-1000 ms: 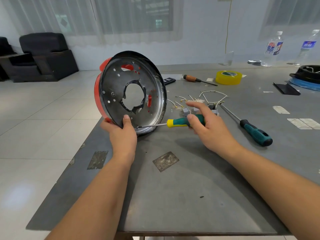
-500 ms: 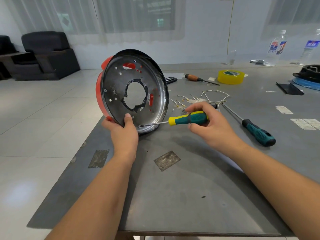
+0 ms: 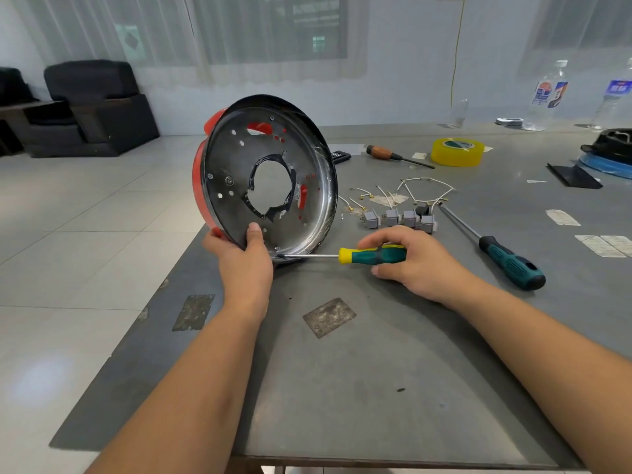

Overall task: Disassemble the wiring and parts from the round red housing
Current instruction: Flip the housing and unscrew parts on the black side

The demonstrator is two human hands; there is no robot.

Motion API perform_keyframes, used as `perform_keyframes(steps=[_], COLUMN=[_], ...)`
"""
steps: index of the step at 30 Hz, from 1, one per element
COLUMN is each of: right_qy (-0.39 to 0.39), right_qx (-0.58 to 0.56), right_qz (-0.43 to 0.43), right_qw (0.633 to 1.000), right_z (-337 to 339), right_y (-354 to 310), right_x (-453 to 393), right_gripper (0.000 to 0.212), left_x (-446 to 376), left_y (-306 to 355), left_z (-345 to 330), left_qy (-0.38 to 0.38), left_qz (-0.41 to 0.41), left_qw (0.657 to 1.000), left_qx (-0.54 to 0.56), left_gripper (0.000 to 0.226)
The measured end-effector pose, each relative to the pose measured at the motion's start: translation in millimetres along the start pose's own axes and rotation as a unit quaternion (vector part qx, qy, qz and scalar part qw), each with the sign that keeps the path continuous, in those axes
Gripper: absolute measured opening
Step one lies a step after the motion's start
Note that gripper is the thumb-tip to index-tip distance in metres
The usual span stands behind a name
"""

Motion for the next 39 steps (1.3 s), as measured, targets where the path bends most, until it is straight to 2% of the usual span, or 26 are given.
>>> perform_keyframes(steps=[11,14,18,23,27,35,39], right_qy=[0.025,-0.012,-0.075,-0.092,-0.11,-0.122,-0.049], right_qx=[-0.127,-0.104,-0.018,0.023,0.071,0.086,0.081], right_qz=[-0.054,-0.06,-0.042,-0.004,0.028,0.017,0.05], right_qw=[0.99,0.993,0.996,0.995,0.991,0.989,0.994], right_z=[20.7,22.4,14.0,6.8,0.5,-6.0,-7.7], right_y=[14.4,15.0,13.0,6.2,1.4,-0.5,-17.1], right_x=[-1.7,0.2,3.0,4.8,6.5,7.2,1.5], right_gripper=[0.04,0.042,0.042,0.04,0.039,0.033,0.02], left_x=[0.3,-0.2,1.4,5.6,9.7,12.0,11.4], left_y=[0.1,0.3,1.1,5.6,6.9,6.4,5.8], left_z=[0.5,0.9,1.4,1.1,-0.4,-6.9,-9.5], left_qy=[0.003,0.002,0.004,0.01,0.008,-0.029,-0.043], left_qz=[0.018,0.022,0.027,0.029,0.041,0.05,0.048], left_qw=[0.999,0.999,0.999,0.998,0.995,0.994,0.996], left_qx=[0.029,0.033,0.043,0.062,0.088,0.089,0.068], left_gripper=[0.033,0.032,0.033,0.041,0.036,0.034,0.035])
Point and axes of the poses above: each hand's wrist, its own x-axis away from the middle knuckle, its own z-axis out of the back of the hand, y = z × x, the point moved 8 cm from there along -x, towards the middle knuckle
